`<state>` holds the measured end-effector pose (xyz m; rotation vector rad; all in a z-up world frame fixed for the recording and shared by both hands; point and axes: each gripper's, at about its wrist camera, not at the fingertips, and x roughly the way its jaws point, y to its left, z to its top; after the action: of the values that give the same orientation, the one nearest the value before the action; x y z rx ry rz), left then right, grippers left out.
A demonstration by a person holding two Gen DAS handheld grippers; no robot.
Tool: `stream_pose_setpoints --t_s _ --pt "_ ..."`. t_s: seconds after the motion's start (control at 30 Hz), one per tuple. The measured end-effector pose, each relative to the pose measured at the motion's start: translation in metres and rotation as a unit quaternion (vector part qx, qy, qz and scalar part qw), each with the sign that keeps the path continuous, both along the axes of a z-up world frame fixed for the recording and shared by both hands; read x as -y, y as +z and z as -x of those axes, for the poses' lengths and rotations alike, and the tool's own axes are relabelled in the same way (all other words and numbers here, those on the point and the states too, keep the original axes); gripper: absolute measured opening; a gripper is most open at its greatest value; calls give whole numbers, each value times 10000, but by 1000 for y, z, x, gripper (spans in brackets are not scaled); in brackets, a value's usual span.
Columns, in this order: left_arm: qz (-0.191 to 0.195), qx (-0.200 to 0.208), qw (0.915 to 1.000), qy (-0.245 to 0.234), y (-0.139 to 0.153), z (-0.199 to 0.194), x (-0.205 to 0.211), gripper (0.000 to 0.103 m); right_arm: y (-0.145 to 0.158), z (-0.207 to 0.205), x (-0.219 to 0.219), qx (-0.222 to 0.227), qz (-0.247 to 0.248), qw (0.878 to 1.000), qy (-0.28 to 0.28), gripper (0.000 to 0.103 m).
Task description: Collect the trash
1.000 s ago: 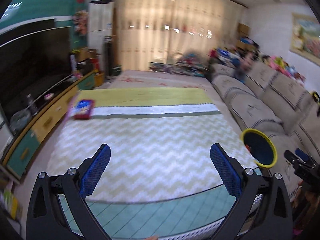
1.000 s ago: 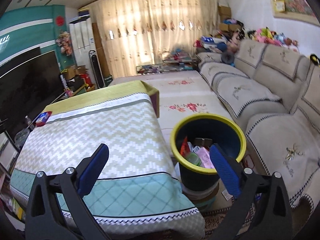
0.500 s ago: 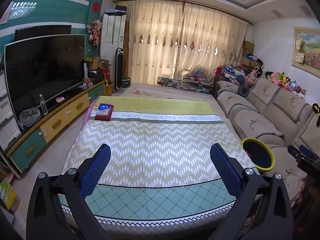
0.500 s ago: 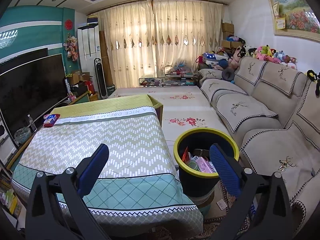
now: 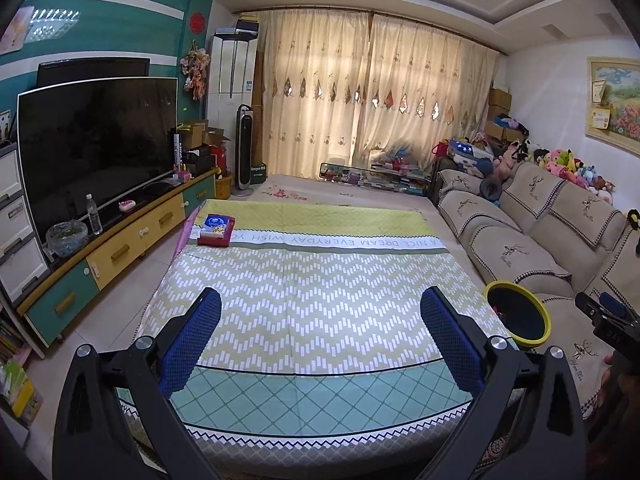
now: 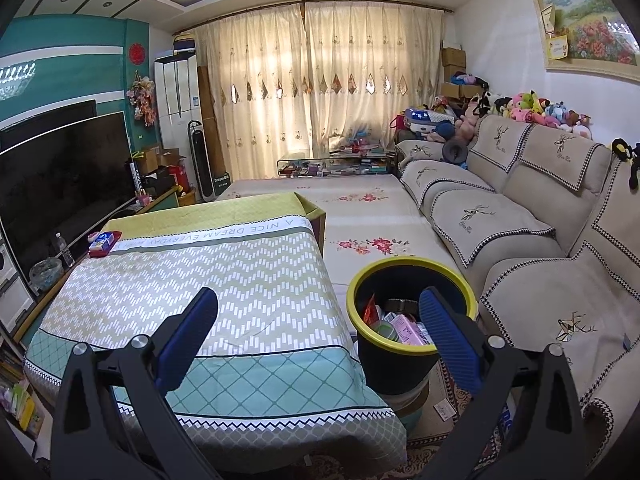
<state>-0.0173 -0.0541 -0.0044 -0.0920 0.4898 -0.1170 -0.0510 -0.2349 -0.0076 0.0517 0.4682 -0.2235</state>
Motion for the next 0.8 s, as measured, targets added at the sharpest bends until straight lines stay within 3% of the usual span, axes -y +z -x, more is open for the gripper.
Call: stream_pose_setpoints --t_s 0.8 --pt "-87 -116 9999 -74 -3 -5 6 98 -10 -7 1 -91 -76 9999 49 96"
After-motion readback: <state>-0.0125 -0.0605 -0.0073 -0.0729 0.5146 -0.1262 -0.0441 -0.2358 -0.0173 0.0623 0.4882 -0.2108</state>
